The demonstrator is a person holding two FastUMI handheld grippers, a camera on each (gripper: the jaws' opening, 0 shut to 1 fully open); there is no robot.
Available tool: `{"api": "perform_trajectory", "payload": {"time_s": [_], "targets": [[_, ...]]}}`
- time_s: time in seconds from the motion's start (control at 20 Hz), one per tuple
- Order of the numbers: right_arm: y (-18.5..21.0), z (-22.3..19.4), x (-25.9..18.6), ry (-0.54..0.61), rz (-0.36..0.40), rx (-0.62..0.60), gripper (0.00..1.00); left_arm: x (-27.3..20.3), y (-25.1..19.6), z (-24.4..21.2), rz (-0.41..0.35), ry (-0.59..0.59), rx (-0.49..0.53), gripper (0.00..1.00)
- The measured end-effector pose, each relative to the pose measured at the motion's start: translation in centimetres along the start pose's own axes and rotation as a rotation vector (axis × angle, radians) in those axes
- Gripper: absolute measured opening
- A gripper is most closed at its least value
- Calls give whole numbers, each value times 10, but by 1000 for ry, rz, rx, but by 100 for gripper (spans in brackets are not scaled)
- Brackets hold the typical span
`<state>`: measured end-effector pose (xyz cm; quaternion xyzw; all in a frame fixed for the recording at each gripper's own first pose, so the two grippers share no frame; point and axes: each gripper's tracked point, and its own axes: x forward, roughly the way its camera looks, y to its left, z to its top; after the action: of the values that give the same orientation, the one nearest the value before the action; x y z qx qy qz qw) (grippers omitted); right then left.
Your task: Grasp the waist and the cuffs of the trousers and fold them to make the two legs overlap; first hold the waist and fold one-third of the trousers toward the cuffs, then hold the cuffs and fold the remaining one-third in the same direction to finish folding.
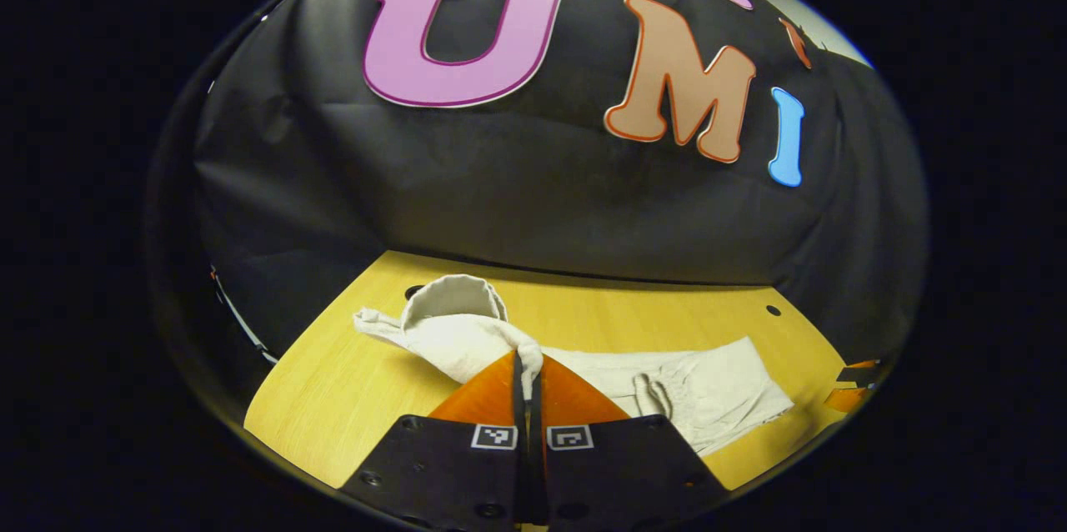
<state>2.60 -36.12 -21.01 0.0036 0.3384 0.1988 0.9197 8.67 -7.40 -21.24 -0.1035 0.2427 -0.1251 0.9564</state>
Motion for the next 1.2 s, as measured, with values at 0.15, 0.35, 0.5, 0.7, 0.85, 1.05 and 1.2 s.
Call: {"api": "perform_trajectory", "payload": {"time_s": [0.15,0.35,0.5,0.7,0.85,1.05,1.2], "targets": [[-15,-4,-10,-10,-14,31,96,2,-28,9,-31,-12,28,0],[-36,-7,-23,-19,-32,58,95,6,-68,21,-78,-20,65,0],[-50,-9,-30,-28,-42,68,95,10,-104,29,-124,-30,85,0],[-70,-13,-43,-38,-63,80,95,18,-155,27,-192,-17,124,0],[-87,-19,-54,-38,-85,88,98,24,-193,19,-239,2,151,0],[-110,-25,-66,-40,-113,106,98,37,-244,-3,-297,46,186,0],[-121,-32,-74,-35,-125,109,98,43,-274,-32,-342,96,216,0]]}}
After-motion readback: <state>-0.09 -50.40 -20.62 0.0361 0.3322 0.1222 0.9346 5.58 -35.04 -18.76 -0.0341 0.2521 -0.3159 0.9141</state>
